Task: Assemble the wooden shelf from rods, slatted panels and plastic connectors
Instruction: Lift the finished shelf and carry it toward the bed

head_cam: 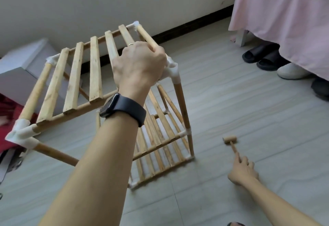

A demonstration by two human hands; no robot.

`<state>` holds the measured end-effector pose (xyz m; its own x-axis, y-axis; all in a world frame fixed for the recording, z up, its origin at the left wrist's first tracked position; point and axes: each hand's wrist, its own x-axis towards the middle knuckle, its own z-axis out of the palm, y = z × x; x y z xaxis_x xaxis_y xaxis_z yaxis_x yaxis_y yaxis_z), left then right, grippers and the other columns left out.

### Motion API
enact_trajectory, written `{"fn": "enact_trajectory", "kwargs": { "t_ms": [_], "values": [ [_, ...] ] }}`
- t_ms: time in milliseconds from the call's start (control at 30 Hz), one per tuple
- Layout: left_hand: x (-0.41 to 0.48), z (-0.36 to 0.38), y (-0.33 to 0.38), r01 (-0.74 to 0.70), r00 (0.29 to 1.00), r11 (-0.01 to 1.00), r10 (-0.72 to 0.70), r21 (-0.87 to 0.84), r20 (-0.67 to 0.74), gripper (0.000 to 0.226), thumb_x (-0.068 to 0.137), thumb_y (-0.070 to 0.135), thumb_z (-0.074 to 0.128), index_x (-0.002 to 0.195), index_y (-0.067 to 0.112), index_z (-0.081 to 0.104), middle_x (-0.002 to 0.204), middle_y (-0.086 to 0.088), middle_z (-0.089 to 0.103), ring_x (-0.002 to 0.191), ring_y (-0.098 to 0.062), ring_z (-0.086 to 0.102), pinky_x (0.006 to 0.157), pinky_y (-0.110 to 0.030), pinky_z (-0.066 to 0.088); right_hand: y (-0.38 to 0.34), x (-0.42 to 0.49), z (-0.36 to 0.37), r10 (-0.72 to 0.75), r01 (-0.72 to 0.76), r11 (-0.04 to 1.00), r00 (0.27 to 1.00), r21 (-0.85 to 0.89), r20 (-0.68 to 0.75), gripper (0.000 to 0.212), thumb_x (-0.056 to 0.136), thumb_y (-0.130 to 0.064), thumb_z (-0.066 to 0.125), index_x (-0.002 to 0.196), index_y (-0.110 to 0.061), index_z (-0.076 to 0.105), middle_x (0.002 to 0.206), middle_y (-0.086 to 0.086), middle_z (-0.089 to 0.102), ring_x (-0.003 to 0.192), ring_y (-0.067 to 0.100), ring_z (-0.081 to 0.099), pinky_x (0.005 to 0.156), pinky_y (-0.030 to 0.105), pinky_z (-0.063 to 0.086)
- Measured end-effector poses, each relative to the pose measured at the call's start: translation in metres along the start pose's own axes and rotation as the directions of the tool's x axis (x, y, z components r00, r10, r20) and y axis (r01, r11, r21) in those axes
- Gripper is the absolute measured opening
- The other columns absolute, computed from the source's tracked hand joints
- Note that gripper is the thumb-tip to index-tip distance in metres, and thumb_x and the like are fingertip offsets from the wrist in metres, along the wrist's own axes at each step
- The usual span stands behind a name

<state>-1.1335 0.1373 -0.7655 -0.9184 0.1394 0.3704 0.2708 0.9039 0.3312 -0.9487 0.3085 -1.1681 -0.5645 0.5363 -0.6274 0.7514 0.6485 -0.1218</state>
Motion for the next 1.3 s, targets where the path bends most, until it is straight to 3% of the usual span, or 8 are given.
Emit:
{"fn": "enact_trajectory", "kwargs": {
  "t_ms": [233, 333, 433, 533, 667, 800, 1100, 1300],
  "values": [
    [-0.007, -0.009, 0.001, -0.036, 0.997, 0.999, 0.036, -0.005, 0.064, 0.038, 0.095, 0.044, 0.037, 0.083, 0.026, 0.068, 0.077, 0.004, 0.064, 0.072, -0.017, 0.059, 0.083, -0.046, 0.054, -0.079, -0.049, -0.069, -0.300, 0.348, 0.874, 0.936, 0.338, -0.186, 0.071, 0.102, -0.050, 0.042, 0.160, -0.014, 0.020, 0.163, 0.012, 0.028, 0.148, 0.034, 0.027, 0.118, 0.046, 0.028],
    [-0.009, -0.034, -0.010, -0.106, 0.970, 0.991, 0.122, -0.086, 0.210, 0.033, 0.101, 0.045, 0.041, 0.108, 0.028, 0.069, 0.094, 0.004, 0.067, 0.083, -0.015, 0.064, 0.081, -0.042, 0.057, -0.115, -0.094, -0.121, -0.376, 0.492, 0.665, 0.870, 0.561, -0.318, 0.055, 0.105, -0.054, 0.035, 0.145, -0.017, 0.046, 0.147, 0.007, 0.050, 0.129, 0.023, 0.048, 0.109, 0.043, 0.040],
    [-0.004, -0.079, -0.048, -0.139, 0.987, 0.990, 0.135, 0.034, 0.092, 0.037, 0.098, 0.050, 0.040, 0.123, 0.037, 0.064, 0.118, 0.002, 0.066, 0.103, -0.020, 0.060, 0.084, -0.038, 0.050, -0.140, -0.139, -0.188, -0.410, 0.564, 0.420, 0.817, 0.711, -0.406, 0.055, 0.105, -0.059, 0.025, 0.127, -0.021, 0.056, 0.129, 0.000, 0.058, 0.117, 0.019, 0.053, 0.104, 0.045, 0.044],
    [-0.007, -0.123, -0.110, 0.108, 0.992, 0.951, -0.120, 0.290, 0.023, 0.049, 0.095, 0.052, 0.035, 0.137, 0.035, 0.054, 0.138, -0.009, 0.056, 0.126, -0.034, 0.049, 0.100, -0.046, 0.041, -0.159, -0.175, -0.254, -0.452, 0.550, 0.242, 0.793, 0.799, -0.408, 0.065, 0.103, -0.064, 0.024, 0.128, -0.015, 0.057, 0.122, 0.005, 0.059, 0.114, 0.023, 0.056, 0.098, 0.046, 0.044],
    [-0.031, -0.146, -0.189, 0.520, 0.822, 0.829, -0.552, 0.207, 0.144, 0.060, 0.096, 0.057, 0.041, 0.139, 0.015, 0.042, 0.136, -0.018, 0.052, 0.124, -0.039, 0.051, 0.099, -0.048, 0.046, -0.194, -0.206, -0.318, -0.545, 0.554, 0.386, 0.782, 0.738, -0.303, 0.059, 0.099, -0.064, 0.042, 0.126, -0.013, 0.056, 0.118, 0.011, 0.060, 0.105, 0.025, 0.061, 0.085, 0.042, 0.051],
    [-0.048, -0.128, -0.216, 0.695, 0.713, 0.655, -0.575, -0.297, 0.400, 0.048, 0.103, 0.050, 0.039, 0.117, 0.007, 0.053, 0.093, -0.006, 0.074, 0.075, -0.022, 0.073, 0.051, -0.027, 0.051, -0.227, -0.212, -0.330, -0.519, 0.576, 0.620, 0.810, 0.533, -0.272, 0.051, 0.098, -0.057, 0.054, 0.118, -0.011, 0.056, 0.102, 0.011, 0.065, 0.093, 0.023, 0.062, 0.080, 0.041, 0.052],
    [-0.049, -0.083, -0.224, 0.603, 0.740, 0.593, -0.666, -0.534, 0.095, 0.041, 0.101, 0.050, 0.051, 0.082, 0.014, 0.060, 0.080, -0.007, 0.069, 0.077, -0.023, 0.069, 0.079, -0.044, 0.062, -0.226, -0.196, -0.300, -0.341, 0.623, 0.686, 0.732, 0.376, -0.590, 0.035, 0.098, -0.035, 0.053, 0.088, -0.004, 0.063, 0.069, 0.010, 0.064, 0.057, 0.023, 0.058, 0.049, 0.029, 0.043],
    [-0.080, -0.074, -0.226, 0.466, 0.819, 0.647, -0.574, -0.603, 0.017, 0.052, 0.102, 0.058, 0.042, 0.078, 0.017, 0.063, 0.070, 0.001, 0.070, 0.073, -0.018, 0.067, 0.066, -0.034, 0.052, -0.206, -0.199, -0.278, -0.397, 0.757, 0.567, 0.596, 0.324, -0.698, 0.052, 0.106, -0.048, 0.038, 0.075, -0.012, 0.061, 0.063, 0.005, 0.059, 0.056, 0.020, 0.055, 0.049, 0.026, 0.037]
  ]
}}
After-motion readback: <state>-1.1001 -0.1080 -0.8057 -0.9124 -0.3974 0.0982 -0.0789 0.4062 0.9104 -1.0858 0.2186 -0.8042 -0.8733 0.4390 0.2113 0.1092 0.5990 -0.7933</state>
